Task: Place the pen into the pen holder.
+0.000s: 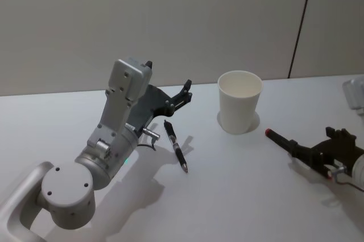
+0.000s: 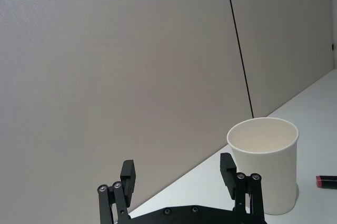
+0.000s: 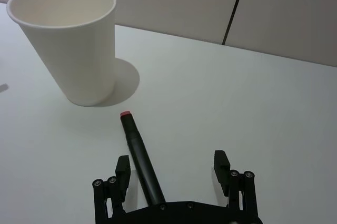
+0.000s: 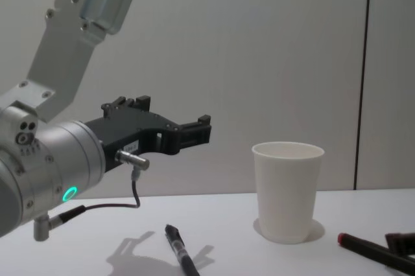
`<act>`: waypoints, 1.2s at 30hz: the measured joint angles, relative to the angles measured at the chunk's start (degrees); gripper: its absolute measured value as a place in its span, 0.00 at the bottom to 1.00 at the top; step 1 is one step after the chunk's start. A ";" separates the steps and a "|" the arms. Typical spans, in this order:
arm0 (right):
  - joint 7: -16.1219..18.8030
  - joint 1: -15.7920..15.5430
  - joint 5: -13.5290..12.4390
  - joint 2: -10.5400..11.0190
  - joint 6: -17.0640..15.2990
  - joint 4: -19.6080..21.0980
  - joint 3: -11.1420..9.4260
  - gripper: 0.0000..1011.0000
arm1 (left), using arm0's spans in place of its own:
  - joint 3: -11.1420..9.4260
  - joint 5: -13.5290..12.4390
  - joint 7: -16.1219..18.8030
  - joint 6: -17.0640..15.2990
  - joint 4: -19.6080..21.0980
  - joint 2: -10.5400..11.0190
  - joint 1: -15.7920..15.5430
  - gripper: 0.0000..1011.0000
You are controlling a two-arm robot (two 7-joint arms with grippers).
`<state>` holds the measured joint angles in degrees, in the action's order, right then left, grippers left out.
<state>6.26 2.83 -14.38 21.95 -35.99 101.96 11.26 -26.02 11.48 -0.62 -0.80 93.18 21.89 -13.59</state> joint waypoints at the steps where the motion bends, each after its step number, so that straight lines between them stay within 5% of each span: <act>1: 0.09 0.11 0.12 -0.09 -0.04 -0.19 0.09 0.99 | 0.00 0.00 0.00 0.00 0.00 0.00 0.00 0.99; 36: 5.31 3.16 6.36 -2.74 -0.37 -5.33 2.83 0.99 | 0.00 0.00 0.00 0.00 0.00 0.00 0.00 0.99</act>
<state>11.57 5.99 -8.02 19.22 -36.36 96.64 14.09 -26.03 11.48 -0.62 -0.80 93.18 21.89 -13.59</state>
